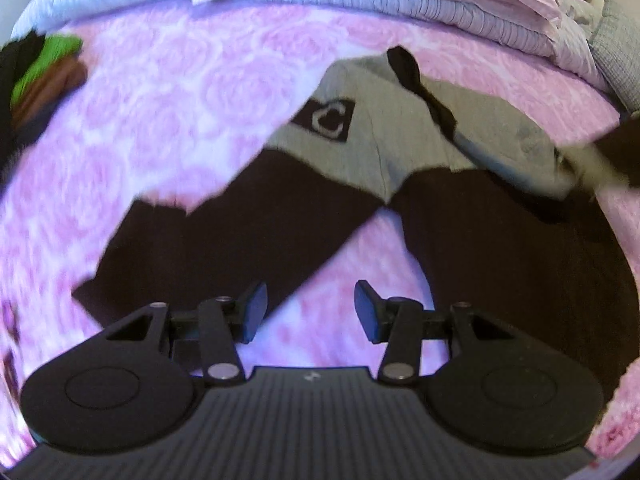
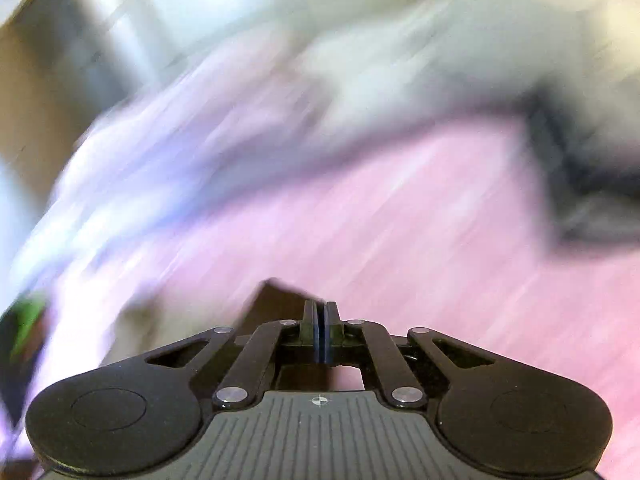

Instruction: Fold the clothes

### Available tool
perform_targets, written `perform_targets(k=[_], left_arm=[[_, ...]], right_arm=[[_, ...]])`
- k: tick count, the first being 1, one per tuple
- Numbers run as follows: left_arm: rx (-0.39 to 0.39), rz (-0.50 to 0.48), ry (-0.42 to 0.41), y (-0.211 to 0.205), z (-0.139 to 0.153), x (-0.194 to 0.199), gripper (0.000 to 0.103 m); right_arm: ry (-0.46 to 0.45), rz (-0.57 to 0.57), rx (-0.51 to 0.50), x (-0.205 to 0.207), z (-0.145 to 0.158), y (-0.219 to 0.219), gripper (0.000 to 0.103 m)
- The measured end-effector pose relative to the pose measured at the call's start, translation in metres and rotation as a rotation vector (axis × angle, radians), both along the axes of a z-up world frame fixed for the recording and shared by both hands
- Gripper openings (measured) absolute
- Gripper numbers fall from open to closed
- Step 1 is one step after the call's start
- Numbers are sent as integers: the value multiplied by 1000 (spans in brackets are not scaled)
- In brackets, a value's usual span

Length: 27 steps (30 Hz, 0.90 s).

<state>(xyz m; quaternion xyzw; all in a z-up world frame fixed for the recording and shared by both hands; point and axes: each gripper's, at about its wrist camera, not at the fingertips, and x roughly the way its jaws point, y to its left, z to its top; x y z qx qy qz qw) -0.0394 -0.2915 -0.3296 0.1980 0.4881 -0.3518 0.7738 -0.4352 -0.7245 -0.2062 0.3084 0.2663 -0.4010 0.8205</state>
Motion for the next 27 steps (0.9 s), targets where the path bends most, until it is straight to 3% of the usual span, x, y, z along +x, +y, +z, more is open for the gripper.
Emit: perform_targets(k=[2, 3, 4, 5, 6, 8, 12, 15, 18, 20, 22, 23, 25, 26, 27], left_arm=[[-2, -24, -29, -11, -1, 7, 51], [-1, -35, -45, -16, -3, 10, 55], [-2, -50, -65, -21, -5, 13, 56], [2, -64, -84, -25, -7, 16, 57], [9, -73, -98, -28, -10, 19, 60], [34, -71, -124, -30, -19, 27, 61], [67, -32, -140, -12, -29, 41, 66], [112, -12, -164, 10, -39, 48, 81], [209, -59, -187, 20, -64, 57, 81], [171, -76, -179, 25, -73, 64, 64], [118, -67, -172, 27, -70, 71, 7], [116, -70, -190, 26, -66, 75, 6], [85, -72, -224, 29, -55, 88, 6], [82, -71, -255, 31, -48, 98, 6], [77, -71, -278, 33, -41, 109, 7]], right_arm=[[45, -223, -137, -27, 17, -55, 1], [76, -272, -144, -34, 20, -73, 11], [108, -311, -121, -39, 19, -88, 24], [119, -337, -87, -44, 16, -94, 53], [97, -327, -70, -42, 9, -90, 66], [87, -212, -12, -34, -15, -68, 66], [167, -15, 192, -16, -88, -11, 66], [193, 30, 345, -10, -141, 33, 66], [211, 22, 423, -8, -171, 65, 66], [225, -5, 457, -11, -184, 75, 66], [231, -30, 484, -13, -193, 88, 66], [215, -42, 472, -17, -191, 92, 66], [177, -15, 518, -18, -192, 104, 49], [168, 2, 530, -15, -190, 114, 16], [144, 14, 572, -13, -187, 122, 10]])
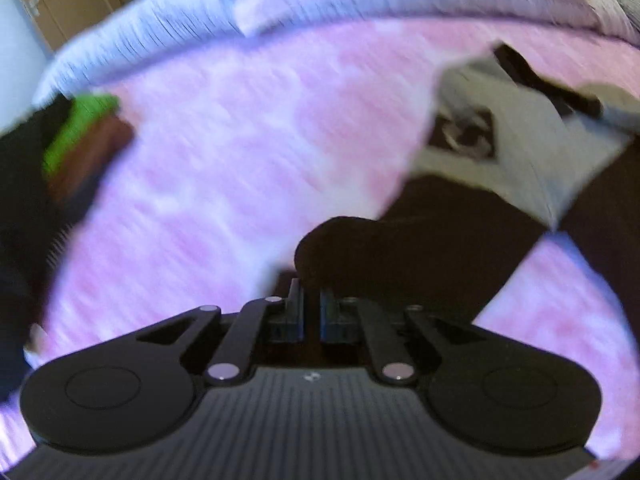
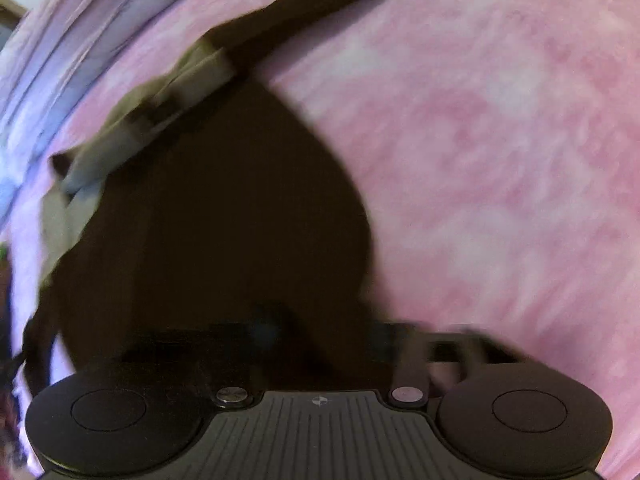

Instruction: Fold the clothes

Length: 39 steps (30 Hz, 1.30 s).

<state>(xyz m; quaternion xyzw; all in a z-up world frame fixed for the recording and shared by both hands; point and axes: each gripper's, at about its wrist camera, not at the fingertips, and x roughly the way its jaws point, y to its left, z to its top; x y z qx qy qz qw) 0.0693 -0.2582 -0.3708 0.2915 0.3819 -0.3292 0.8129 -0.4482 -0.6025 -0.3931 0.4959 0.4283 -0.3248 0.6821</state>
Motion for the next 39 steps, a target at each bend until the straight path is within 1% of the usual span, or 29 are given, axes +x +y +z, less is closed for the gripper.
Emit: perform_targets(k=[2, 4, 6, 7, 9, 10, 11, 12, 13, 14, 15, 16, 17, 18, 19, 20, 22, 24, 26, 27, 28, 29, 30, 31, 33, 35, 37, 38, 39], left_arm=[[-36, 2, -34, 6, 19, 30, 7], [-76, -35, -52, 7, 38, 58, 7], [-80, -76, -99, 0, 54, 81, 7], [-78, -90, -141, -5, 63, 91, 7], [-95, -73, -191, -9, 77, 112, 7], [-109, -46, -195, -8, 84, 125, 7], [-103, -29, -201, -9, 88, 136, 7], [-68, -50, -205, -12, 88, 142, 9], [-9, -95, -194, -16, 84, 144, 13], [31, -127, -181, -16, 79, 142, 14], [67, -166, -161, -14, 74, 136, 14], [84, -197, -142, -11, 70, 131, 18], [89, -217, -121, -7, 68, 126, 23], [77, -219, -97, -2, 67, 121, 33], [57, -212, -69, 2, 63, 114, 36], [36, -201, -40, 4, 62, 111, 37], [7, -169, 5, 4, 56, 105, 37], [-6, -160, 25, -3, 49, 100, 39], [-19, -159, 42, -13, 43, 96, 41], [-26, -160, 50, -18, 40, 96, 41], [-33, -160, 59, -23, 37, 95, 41], [-38, -161, 67, -28, 36, 94, 41], [-45, -164, 74, -31, 36, 93, 41], [-51, -167, 79, -34, 35, 92, 41], [-59, -173, 82, -38, 34, 91, 41], [-73, -156, 99, -39, 32, 91, 41], [-88, -142, 127, -42, 26, 88, 42], [-86, -136, 133, -45, 22, 85, 42], [-84, -129, 147, -47, 17, 81, 43]], right_arm=[[-69, -25, 92, 6, 1, 18, 10], [-148, -31, 157, 22, 10, 44, 10], [-266, -45, 254, 42, 21, 71, 10], [-325, -47, 296, 54, 27, 86, 10], [-426, -14, 357, 78, 43, 115, 10], [-462, 7, 377, 88, 51, 128, 10], [-467, 27, 383, 94, 57, 137, 10], [-433, 63, 371, 100, 61, 143, 16], [-367, 114, 339, 105, 64, 146, 24], [-264, 171, 287, 109, 65, 145, 49], [-148, 216, 212, 110, 65, 143, 64], [-52, 240, 116, 110, 68, 137, 64], [-4, 261, 35, 110, 72, 129, 64], [26, 287, -56, 114, 76, 118, 64], [36, 317, -153, 123, 82, 107, 64], [34, 358, -244, 134, 87, 101, 64], [30, 502, -439, 172, 91, 90, 64], [15, 638, -599, 209, 88, 89, 64], [-7, 761, -691, 248, 74, 84, 64], [-12, 818, -709, 271, 60, 77, 64], [-15, 891, -689, 288, 48, 70, 63], [-25, 962, -634, 297, 35, 65, 42], [-63, 1029, -556, 300, 28, 57, 4], [-79, 1045, -508, 303, 25, 45, 3], [-91, 977, -544, 298, 36, 13, 3], [-48, 819, -636, 290, 50, -33, 3], [28, 651, -725, 278, 60, -79, 3], [51, 594, -727, 273, 57, -99, 8], [75, 538, -710, 270, 51, -115, 19]])
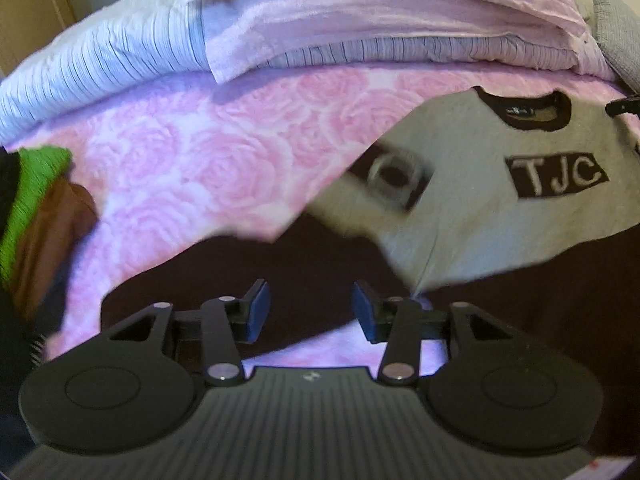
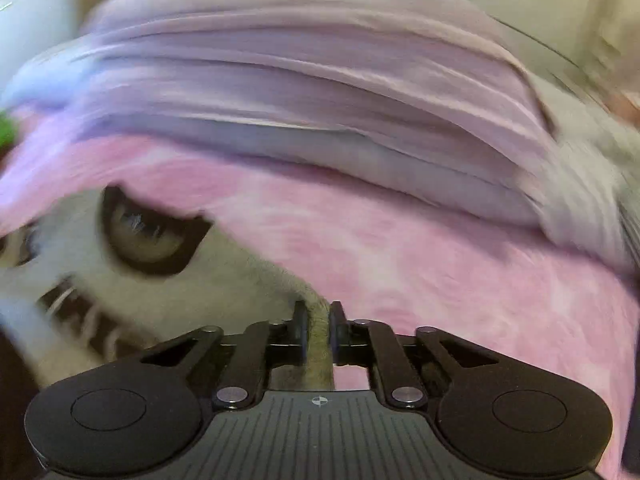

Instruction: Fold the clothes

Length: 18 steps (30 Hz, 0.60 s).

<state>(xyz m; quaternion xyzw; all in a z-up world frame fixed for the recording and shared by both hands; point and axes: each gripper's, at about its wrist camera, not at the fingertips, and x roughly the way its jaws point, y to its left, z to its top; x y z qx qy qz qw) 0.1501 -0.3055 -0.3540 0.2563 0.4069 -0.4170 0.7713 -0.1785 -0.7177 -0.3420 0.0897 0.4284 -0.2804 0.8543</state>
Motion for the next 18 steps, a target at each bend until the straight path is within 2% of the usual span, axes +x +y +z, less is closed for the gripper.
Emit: perform_targets(k=[2, 4, 6, 8, 11, 15, 18], left_arm=[[-2, 11, 52, -2, -10, -10, 44], [-7, 21, 119, 3, -19, -22, 44], [-9, 31, 186, 15, -25, -35, 44], [-3, 54, 244, 35, -31, -51, 44], [0, 91, 358, 70, -35, -79, 44], [6, 128, 478, 108, -38, -122, 44], [24, 177, 517, 130, -40, -145, 44]], right_arm=[[77, -136, 52, -8, -21, -24, 39], [64, -237, 114, -29, -32, -28, 39], [-46, -328, 181, -61, -26, -13, 39], [-168, -371, 282, -100, -18, 20, 39], [-235, -430, 465, -160, -15, 83, 39], [-201, -533, 719, -222, -20, 166, 40], [-141, -523, 880, -237, -30, 217, 40]])
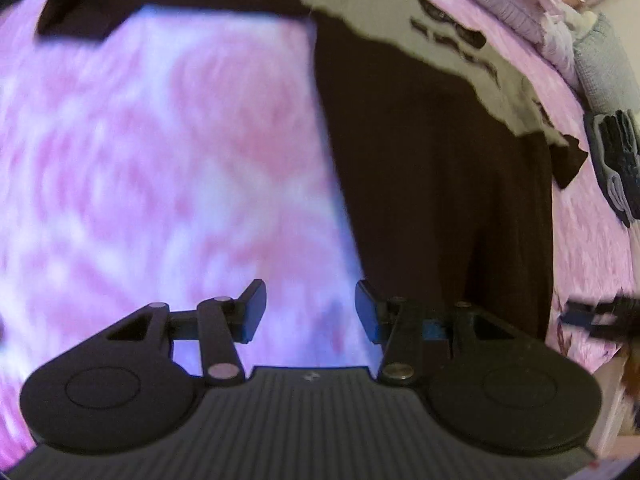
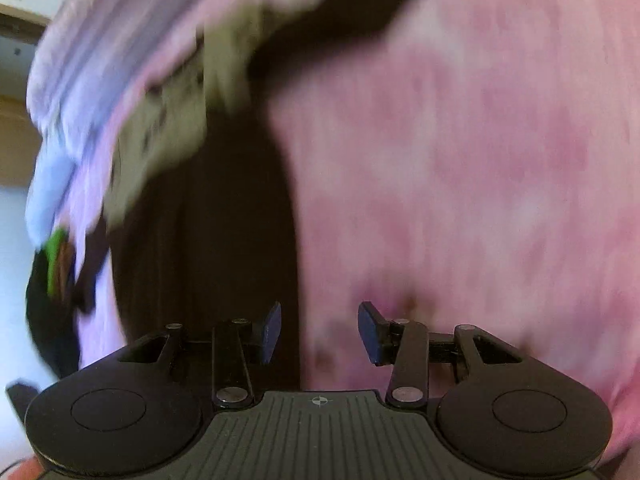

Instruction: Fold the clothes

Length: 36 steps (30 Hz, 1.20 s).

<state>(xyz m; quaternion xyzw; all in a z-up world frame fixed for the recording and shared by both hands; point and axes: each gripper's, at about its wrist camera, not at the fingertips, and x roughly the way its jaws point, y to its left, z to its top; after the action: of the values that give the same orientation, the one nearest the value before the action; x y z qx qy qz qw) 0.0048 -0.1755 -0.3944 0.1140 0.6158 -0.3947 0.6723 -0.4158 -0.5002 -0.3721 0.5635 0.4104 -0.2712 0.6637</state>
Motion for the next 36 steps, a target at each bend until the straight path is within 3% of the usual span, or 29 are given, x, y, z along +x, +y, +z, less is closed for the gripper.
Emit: perform_targets(k=[4, 5, 6, 10, 13, 17, 22, 24, 26, 27, 28, 29, 32, 34, 36], left_arm=[[26, 6, 1, 13, 1, -16, 44], [28, -5, -11, 14, 2, -20, 44], [26, -17, -21, 15, 4, -23, 44], [14, -43, -59, 20, 11, -34, 44], [-9, -65, -75, 13, 11, -46, 44], [-66, -95, -61, -1, 6, -68, 44], [-144, -24, 34, -13, -12, -86, 43], [-159, 4, 26, -19, -18, -93, 44], [-198, 22, 58, -22, -19, -95, 12], [-202, 37, 70, -23, -17, -95, 5], [-199, 48, 55, -20, -11, -95, 5], [-213, 43, 32, -16, 1, -94, 5], [-209, 9, -92, 13, 49, -89, 5], [-149, -2, -192, 38, 76, -81, 5], [-84, -30, -238, 52, 84, -73, 6]], right_arm=[[-66, 47, 119, 15, -23, 46, 40], [-97, 50, 113, 23, -27, 51, 32], [-124, 51, 73, 29, -24, 56, 0], [-176, 26, -91, 23, 8, 46, 0], [-101, -123, -197, -11, 20, 5, 0], [23, -137, -216, -32, 4, -40, 0], [46, -62, -214, -29, -8, -38, 1], [39, -85, -195, -30, -13, -33, 8], [20, -115, -172, -34, -15, -30, 10], [15, -117, -160, -40, -14, -27, 10], [-1, -92, -141, -40, -13, -24, 9], [-5, -58, -124, -42, -7, -18, 2], [-53, 94, -74, -31, 16, 6, 1], [-90, 203, -30, -23, 31, 27, 1], [-89, 286, 14, -19, 36, 49, 1]])
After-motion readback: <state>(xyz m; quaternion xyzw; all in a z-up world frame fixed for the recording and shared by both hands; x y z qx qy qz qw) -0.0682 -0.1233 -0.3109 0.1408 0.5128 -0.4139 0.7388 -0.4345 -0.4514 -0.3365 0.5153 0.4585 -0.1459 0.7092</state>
